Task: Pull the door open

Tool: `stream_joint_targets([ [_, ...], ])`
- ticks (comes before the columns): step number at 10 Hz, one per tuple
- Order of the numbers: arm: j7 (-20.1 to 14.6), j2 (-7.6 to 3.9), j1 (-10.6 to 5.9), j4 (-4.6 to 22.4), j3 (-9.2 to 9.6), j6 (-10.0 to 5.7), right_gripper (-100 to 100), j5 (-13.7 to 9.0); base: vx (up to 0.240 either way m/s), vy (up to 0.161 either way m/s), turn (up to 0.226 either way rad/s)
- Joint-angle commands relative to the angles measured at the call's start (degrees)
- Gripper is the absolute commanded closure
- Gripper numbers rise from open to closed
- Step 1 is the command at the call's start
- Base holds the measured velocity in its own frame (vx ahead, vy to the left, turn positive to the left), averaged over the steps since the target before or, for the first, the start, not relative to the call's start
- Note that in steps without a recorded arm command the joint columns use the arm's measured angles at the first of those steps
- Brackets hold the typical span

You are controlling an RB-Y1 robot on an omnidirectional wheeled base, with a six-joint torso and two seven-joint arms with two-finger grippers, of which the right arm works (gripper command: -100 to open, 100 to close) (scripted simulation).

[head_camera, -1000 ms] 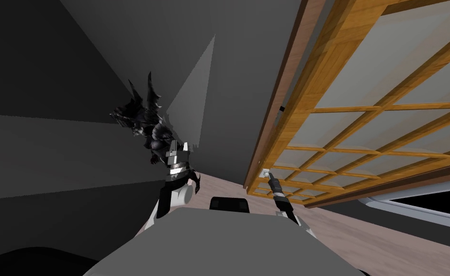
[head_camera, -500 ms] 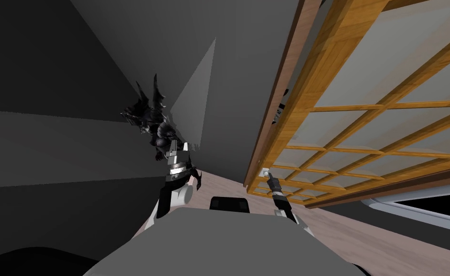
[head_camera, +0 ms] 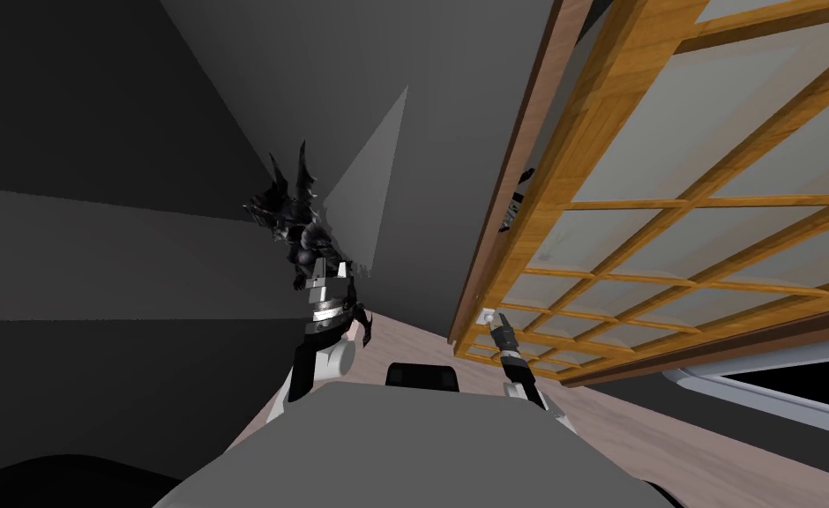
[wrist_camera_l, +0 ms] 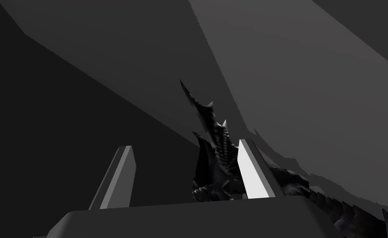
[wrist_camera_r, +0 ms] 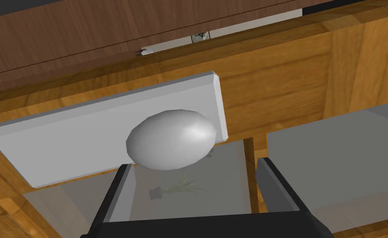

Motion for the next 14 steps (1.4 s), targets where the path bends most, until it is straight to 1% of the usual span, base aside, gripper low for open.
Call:
stream_joint_targets([
  [1, -2.4, 0.38, -0.43, 0.6, 0.54, 0.11, -100, -0.5, -0.053, 0.021, 0.045],
  [4, -7.3, 0.77, -1.05, 0.6, 1.38, 0.79, -100, -2.0, -0.066, 0.006, 0.023],
  [5, -8.0, 0.77, -1.05, 0.6, 1.38, 0.79, -100, -2.0, -0.047, -0.014, 0.011],
  [7, -11.6, 1.08, -1.55, 0.5, 2.07, 1.34, -100, -3.3, -0.048, -0.013, 0.024],
  [8, -12.3, 1.08, -1.55, 0.5, 2.07, 1.34, -100, -3.3, -0.056, -0.010, 0.012],
  [10, -15.9, 1.44, -2.12, 0.5, 2.84, 1.96, -100, -4.7, -0.058, -0.013, 0.026],
  [11, -16.9, 1.44, -2.12, 0.5, 2.84, 1.96, -100, -4.7, -0.055, -0.011, 0.015],
  [12, -18.9, 1.62, -2.42, 0.5, 3.25, 2.28, -100, -5.4, -0.061, -0.007, 0.022],
  [13, -19.3, 1.62, -2.42, 0.5, 3.25, 2.28, -100, -5.4, -0.049, -0.005, 0.009],
  [14, -21.6, 1.81, -2.73, 0.5, 3.68, 2.62, -100, -6.2, -0.053, -0.004, 0.023],
])
